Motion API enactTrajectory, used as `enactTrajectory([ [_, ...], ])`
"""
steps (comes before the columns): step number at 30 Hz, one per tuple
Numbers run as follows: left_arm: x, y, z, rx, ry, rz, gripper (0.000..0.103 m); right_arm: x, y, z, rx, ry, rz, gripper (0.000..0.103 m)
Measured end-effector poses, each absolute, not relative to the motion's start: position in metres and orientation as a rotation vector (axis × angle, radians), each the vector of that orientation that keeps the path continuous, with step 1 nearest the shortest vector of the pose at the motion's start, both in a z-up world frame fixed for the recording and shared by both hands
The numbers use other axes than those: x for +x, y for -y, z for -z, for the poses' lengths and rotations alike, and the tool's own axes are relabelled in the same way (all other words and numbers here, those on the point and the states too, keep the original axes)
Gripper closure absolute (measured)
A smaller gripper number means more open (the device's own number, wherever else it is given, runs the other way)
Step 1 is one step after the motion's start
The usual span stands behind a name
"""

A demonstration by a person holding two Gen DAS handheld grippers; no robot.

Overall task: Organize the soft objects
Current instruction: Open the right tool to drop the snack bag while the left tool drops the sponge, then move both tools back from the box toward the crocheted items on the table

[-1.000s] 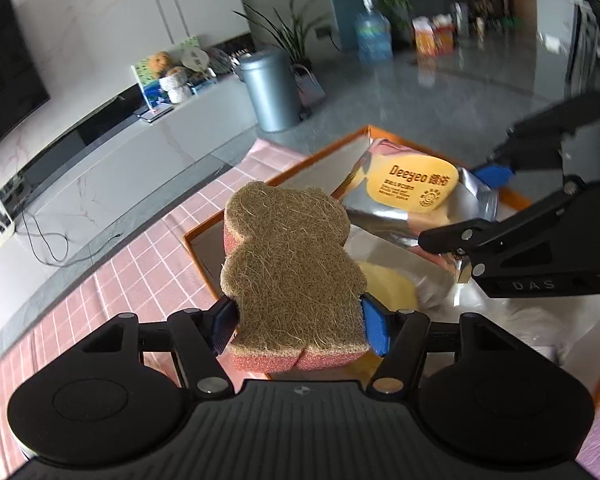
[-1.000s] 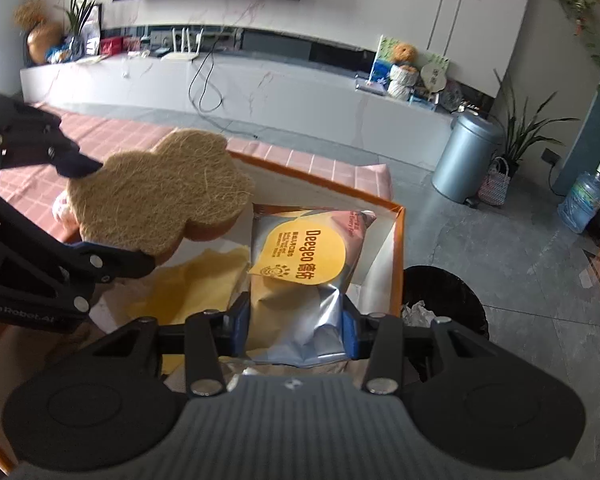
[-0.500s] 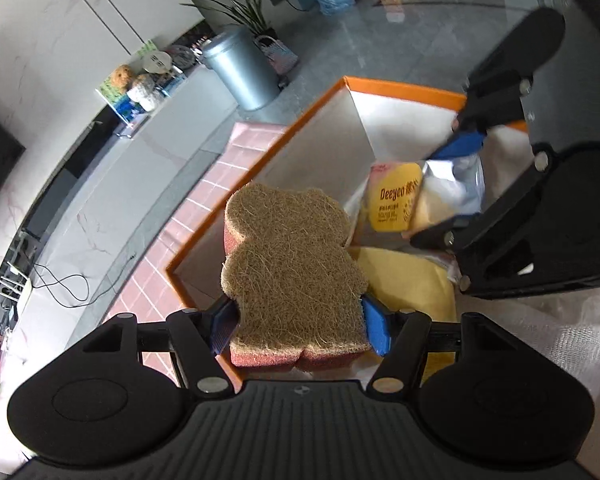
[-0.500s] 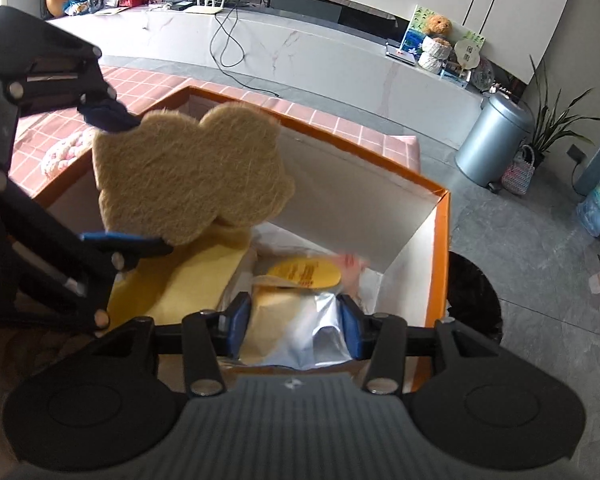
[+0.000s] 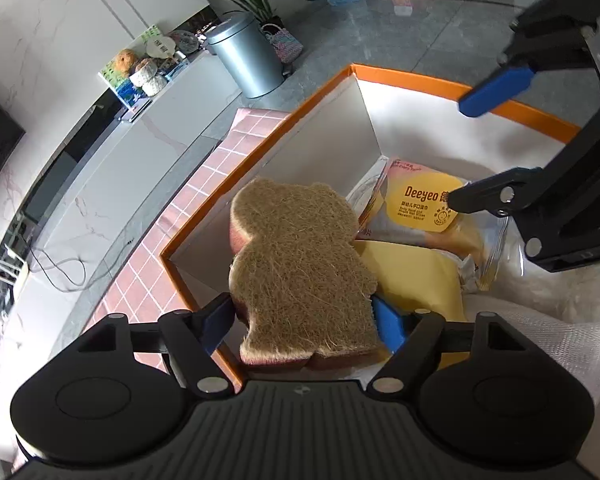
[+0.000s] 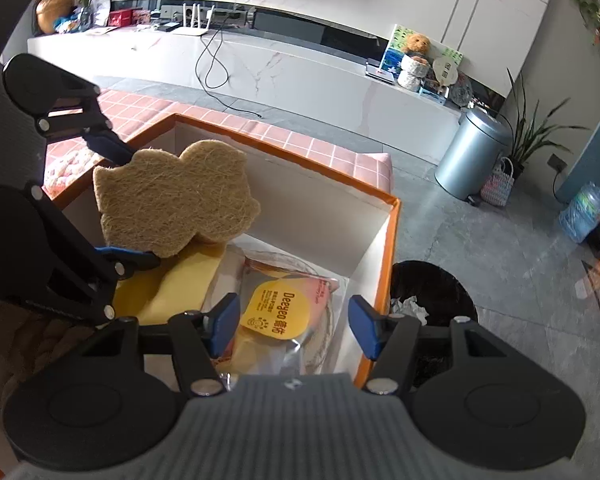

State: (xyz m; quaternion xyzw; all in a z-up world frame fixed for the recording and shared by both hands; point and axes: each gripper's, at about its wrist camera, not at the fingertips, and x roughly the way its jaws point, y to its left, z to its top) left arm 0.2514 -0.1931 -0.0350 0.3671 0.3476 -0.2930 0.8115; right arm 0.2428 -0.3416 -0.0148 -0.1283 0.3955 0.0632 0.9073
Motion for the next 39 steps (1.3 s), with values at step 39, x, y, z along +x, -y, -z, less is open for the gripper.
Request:
enactTrajectory([
  [39,0.187,0.133,-0.032,0.489,-0.661,0.634,0.013,0.181,0.306,-0.025,-0.245,-0.732,-0.109,0.027],
])
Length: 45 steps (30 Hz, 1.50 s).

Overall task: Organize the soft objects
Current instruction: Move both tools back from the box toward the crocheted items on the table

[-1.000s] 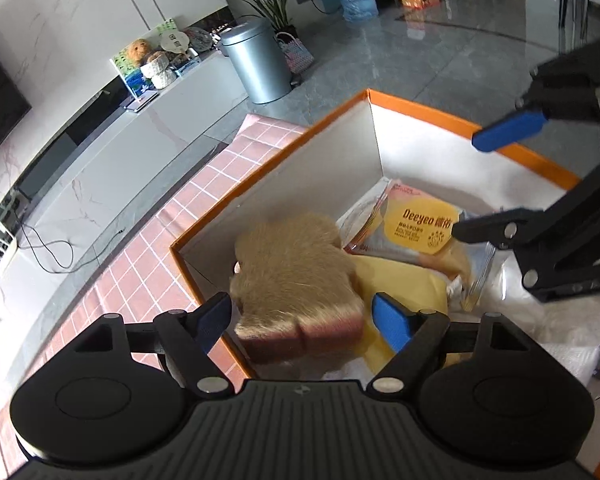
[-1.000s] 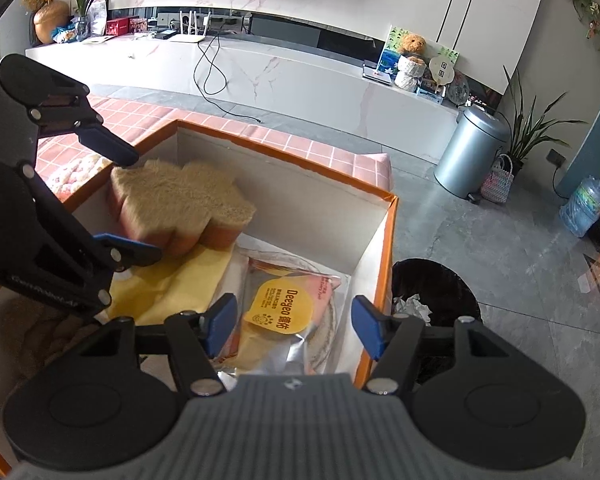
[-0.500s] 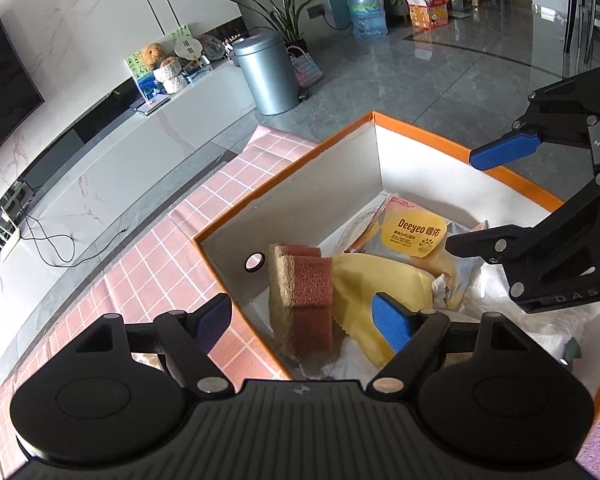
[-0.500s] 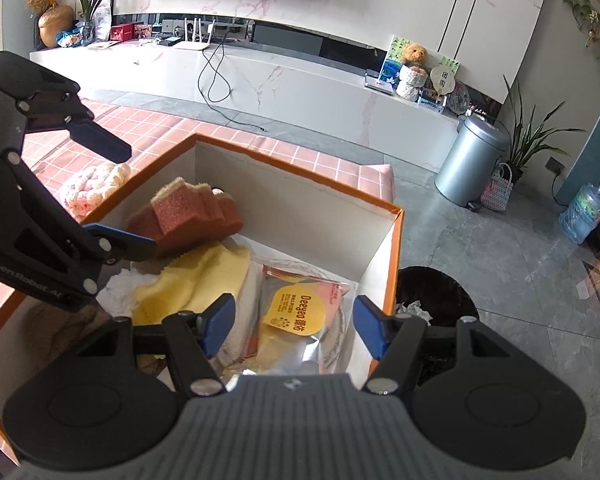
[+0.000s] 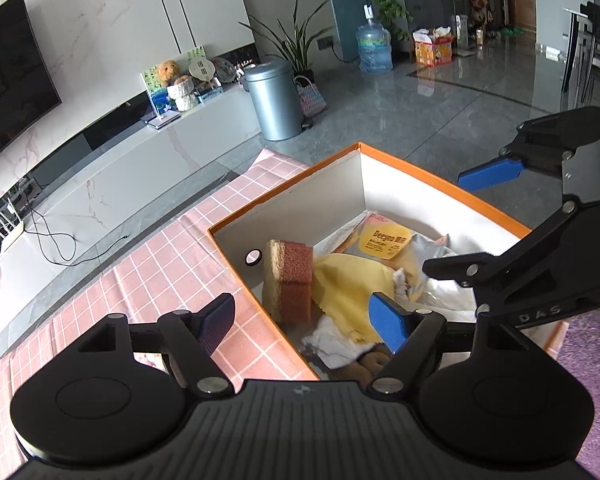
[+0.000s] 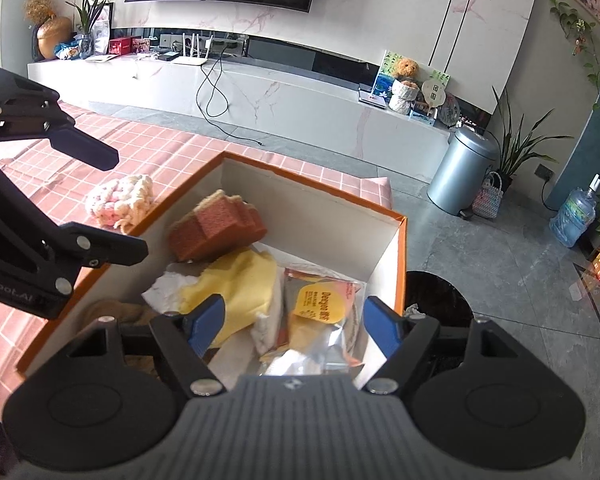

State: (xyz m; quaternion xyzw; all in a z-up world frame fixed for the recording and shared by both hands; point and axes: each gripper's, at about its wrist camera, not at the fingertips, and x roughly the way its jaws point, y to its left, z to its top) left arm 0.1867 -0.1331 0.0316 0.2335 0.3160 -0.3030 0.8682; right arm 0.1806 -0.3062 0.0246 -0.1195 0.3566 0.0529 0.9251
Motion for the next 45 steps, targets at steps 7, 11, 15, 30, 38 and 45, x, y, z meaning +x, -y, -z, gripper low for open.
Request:
enactTrajectory([
  [7,0.161,0.113,-0.039,0.415,-0.628,0.627,0.015,0.152,0.292,-0.036,-0.239,-0.698,-0.087,0.021],
  [11,0.142,0.099,-0.040,0.370,-0.608,0.618,0.016,0.135,0.284,-0.040,-0.214,-0.669,-0.069,0.020],
  [15,0.125,0.079,-0.042,0.307,-0.586,0.592,0.017,0.119,0.275,-0.041,-0.154,-0.633,-0.047,0.020],
  [30,0.084,-0.016,-0.014,0.055,-0.605,0.400,0.028,0.065,0.187,-0.020,-0.095,-0.454,-0.097,0.017],
  [38,0.072,-0.053,0.005,-0.018,-0.603,0.305,0.030,0.049,0.137,0.000,-0.249,-0.378,-0.094,0.018],
  [45,0.067,-0.065,0.020,-0.019,-0.612,0.252,0.030,0.050,0.109,0.023,-0.322,-0.422,-0.121,0.032],
])
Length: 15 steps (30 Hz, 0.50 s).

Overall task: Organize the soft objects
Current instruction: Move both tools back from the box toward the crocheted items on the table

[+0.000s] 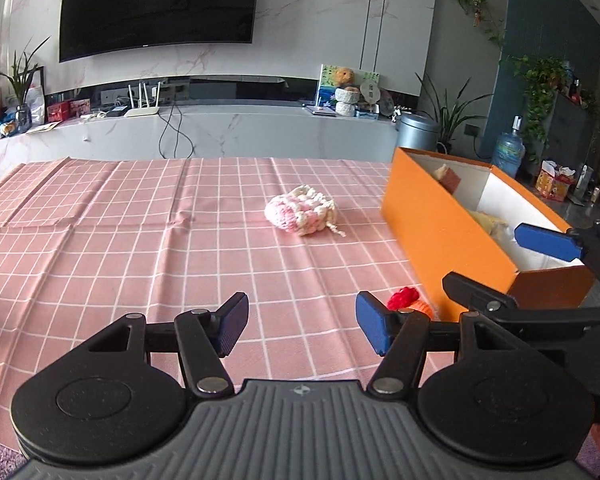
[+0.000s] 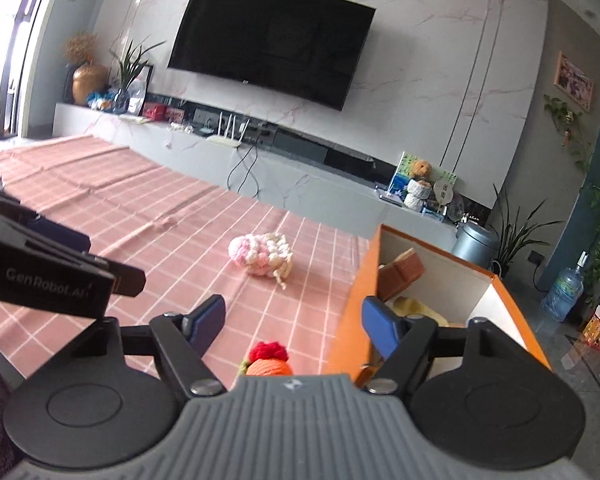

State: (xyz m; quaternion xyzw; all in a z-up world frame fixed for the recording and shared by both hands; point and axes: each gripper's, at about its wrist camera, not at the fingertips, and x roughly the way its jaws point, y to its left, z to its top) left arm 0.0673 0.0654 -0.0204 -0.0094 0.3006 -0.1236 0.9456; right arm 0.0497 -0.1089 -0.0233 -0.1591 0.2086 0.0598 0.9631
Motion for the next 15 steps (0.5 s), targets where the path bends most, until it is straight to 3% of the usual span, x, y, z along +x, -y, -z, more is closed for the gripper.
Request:
enactTrajectory([
  [15,0.086,-0.076,0.045,-0.052,-0.681,0.227,0.030,0.082,0.084,0.066,-0.447,-0.576,-0.143,0.053],
])
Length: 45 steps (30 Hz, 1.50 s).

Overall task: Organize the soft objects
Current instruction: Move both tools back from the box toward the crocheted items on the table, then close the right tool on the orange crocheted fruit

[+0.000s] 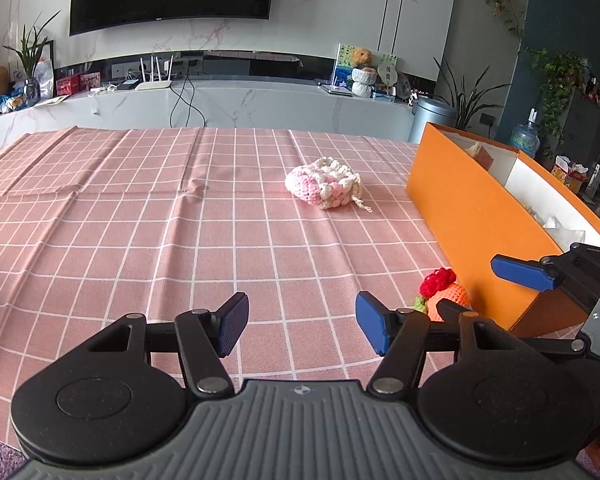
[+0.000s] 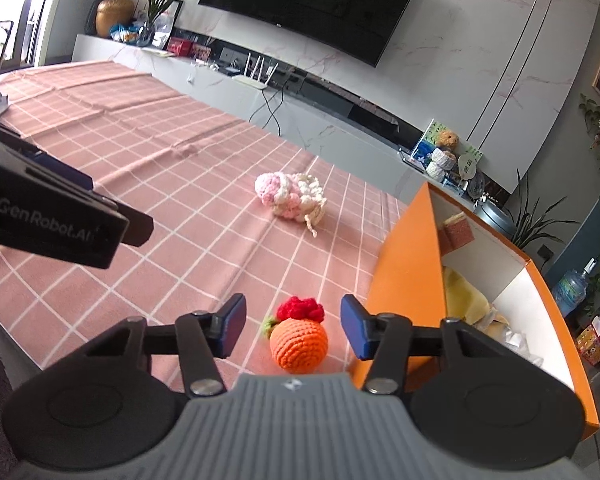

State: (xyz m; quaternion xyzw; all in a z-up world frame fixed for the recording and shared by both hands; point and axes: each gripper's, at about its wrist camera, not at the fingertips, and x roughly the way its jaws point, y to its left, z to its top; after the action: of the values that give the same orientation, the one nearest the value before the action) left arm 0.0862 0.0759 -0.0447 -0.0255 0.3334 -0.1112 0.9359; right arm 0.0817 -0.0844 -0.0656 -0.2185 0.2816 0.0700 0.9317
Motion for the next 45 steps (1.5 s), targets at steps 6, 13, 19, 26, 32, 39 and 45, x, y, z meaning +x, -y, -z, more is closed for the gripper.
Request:
enactTrajectory([
  [6,0.095,-0.079,0.050,-0.073,-0.704,0.226,0.030,0.093,0.083,0.078,-0.479,-0.624,-0.131,0.054],
  [13,0.105,-0.080,0.058,-0.084,-0.731,0.230,0.030,0.106,0.081,0.091,-0.500,-0.671,-0.122,0.060],
  [19,0.115,-0.082,0.064,-0.105,-0.754,0.233,0.030,0.117,0.083,0.093,-0.499,-0.657,-0.099,0.072],
  [26,0.125,-0.084,0.069,-0.123,-0.775,0.235,0.030,0.130,0.082,0.093,-0.496,-0.661,-0.092,0.072],
  [32,0.136,-0.087,0.068,-0.133,-0.773,0.230,0.030,0.141,0.080,0.084,-0.455,-0.629,-0.111,0.101],
  [39,0.154,-0.094,0.064,-0.154,-0.756,0.237,0.030,0.164,0.074,0.080,-0.430,-0.656,-0.132,0.103],
  [45,0.152,-0.089,0.071,-0.160,-0.776,0.269,0.030,0.143,0.077,0.075,-0.417,-0.649,-0.144,0.073],
])
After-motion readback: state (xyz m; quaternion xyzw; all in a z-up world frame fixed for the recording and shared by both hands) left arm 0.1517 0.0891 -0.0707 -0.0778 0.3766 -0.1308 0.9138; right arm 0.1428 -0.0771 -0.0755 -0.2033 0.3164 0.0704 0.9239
